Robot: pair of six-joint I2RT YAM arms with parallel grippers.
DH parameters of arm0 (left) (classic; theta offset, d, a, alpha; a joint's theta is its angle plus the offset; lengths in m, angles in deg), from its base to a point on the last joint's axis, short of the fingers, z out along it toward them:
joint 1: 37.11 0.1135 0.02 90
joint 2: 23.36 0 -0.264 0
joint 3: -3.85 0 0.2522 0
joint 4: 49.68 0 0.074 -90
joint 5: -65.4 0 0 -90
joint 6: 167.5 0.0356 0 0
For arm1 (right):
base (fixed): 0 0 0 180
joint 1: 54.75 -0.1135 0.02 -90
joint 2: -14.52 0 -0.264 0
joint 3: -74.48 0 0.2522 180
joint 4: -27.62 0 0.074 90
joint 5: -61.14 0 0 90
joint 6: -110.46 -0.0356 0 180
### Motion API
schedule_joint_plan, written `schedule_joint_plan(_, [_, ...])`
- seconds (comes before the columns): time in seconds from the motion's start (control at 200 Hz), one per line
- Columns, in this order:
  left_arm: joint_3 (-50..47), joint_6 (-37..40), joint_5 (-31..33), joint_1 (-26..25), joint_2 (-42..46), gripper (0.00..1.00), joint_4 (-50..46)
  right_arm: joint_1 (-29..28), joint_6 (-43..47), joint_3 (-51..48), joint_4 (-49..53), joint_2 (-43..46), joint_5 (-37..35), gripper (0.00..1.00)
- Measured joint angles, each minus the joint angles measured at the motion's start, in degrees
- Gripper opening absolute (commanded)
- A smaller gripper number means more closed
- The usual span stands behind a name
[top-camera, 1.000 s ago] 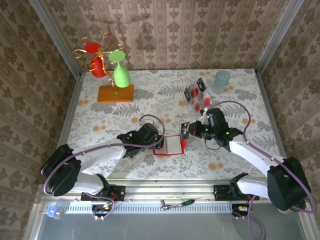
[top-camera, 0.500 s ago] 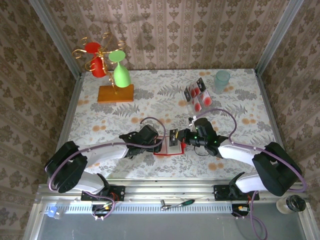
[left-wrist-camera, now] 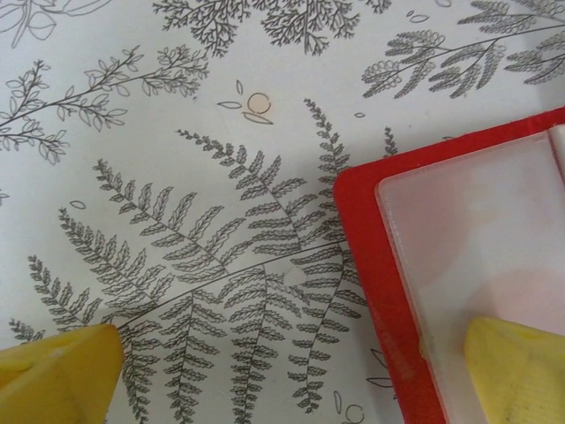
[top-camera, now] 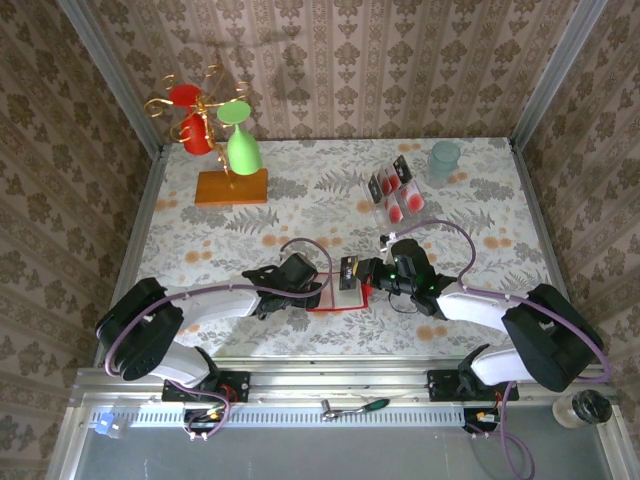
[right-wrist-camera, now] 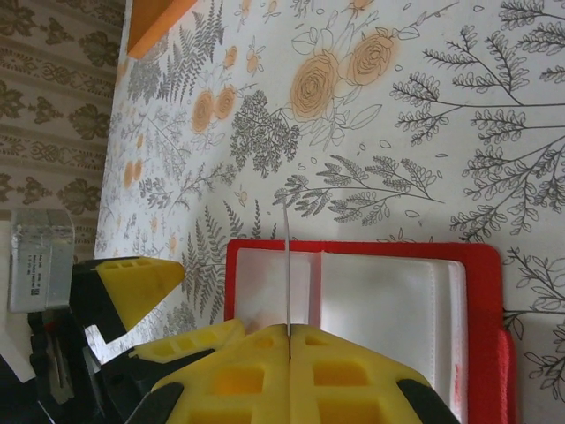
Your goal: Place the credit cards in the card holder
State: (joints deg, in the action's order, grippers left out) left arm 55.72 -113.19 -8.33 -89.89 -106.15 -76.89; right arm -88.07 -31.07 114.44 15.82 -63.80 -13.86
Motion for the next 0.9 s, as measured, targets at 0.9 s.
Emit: schedule_joint_plan(0.9, [-1.8,-0.5,1.1,0.0,-0.1,1.00,-0.2,-1.1,-1.3,-0.7,-12.2,-11.4,0.5,0.00])
